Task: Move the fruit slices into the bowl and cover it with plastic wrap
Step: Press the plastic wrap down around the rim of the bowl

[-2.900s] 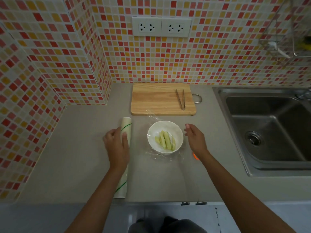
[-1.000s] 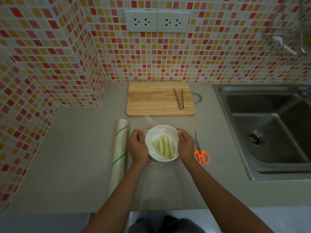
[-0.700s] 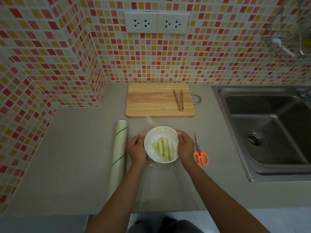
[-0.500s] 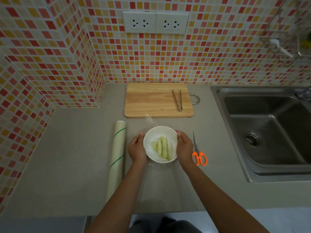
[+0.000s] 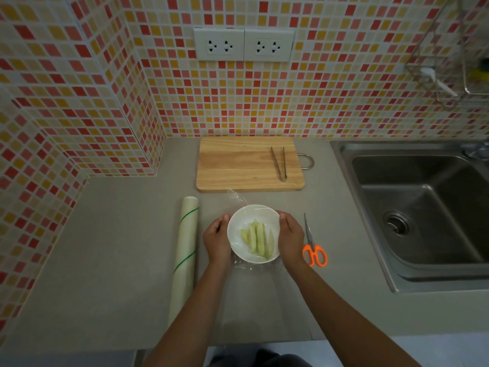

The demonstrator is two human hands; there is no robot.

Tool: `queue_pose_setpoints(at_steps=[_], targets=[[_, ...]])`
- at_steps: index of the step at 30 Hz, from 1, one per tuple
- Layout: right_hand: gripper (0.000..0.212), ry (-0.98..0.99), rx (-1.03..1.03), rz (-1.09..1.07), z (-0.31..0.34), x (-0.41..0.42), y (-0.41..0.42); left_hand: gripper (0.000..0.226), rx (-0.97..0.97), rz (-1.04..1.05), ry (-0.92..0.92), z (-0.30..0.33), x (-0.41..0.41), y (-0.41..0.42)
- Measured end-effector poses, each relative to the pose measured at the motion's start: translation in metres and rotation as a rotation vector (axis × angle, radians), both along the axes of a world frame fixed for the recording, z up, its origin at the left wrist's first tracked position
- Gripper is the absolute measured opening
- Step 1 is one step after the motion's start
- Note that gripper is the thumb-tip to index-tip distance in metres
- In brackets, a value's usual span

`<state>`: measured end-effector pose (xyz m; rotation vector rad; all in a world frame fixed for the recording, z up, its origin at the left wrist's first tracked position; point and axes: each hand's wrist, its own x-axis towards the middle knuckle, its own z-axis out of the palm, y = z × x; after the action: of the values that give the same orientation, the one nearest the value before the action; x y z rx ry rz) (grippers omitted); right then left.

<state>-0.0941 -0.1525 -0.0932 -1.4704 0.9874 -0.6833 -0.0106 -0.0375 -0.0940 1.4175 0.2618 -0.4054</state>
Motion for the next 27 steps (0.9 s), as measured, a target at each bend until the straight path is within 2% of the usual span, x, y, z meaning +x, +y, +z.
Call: queue_pose_setpoints(at_steps=[5, 7, 10, 11, 15, 19, 27], targets=[[0.028, 0.013, -0.006, -0.013, 0.001, 0.001, 0.002, 0.028, 0.044, -0.041, -0.085, -0.001, 0.0, 0.003], [0.027, 0.015, -0.015, -0.017, 0.001, 0.002, 0.002, 0.026, 0.047, -0.066, -0.06, 0.0, 0.001, 0.004], [0.027, 0.006, -0.022, -0.007, 0.002, 0.002, 0.001, 0.011, -0.054, -0.072, 0.022, 0.005, 0.004, 0.003], [0.027, 0.004, -0.021, -0.004, 0.003, 0.002, 0.001, 0.015, -0.066, -0.079, 0.012, 0.007, 0.006, 0.003], [0.027, 0.018, -0.017, -0.006, 0.002, 0.001, 0.001, 0.025, -0.016, -0.185, -0.067, 0.012, 0.01, 0.003], [0.028, 0.024, 0.011, -0.005, 0.003, 0.002, 0.001, 0.025, 0.041, -0.273, -0.091, 0.01, 0.014, 0.006], [0.028, 0.036, 0.002, -0.003, 0.005, 0.002, 0.001, 0.026, 0.023, -0.438, -0.036, 0.011, 0.028, 0.013]])
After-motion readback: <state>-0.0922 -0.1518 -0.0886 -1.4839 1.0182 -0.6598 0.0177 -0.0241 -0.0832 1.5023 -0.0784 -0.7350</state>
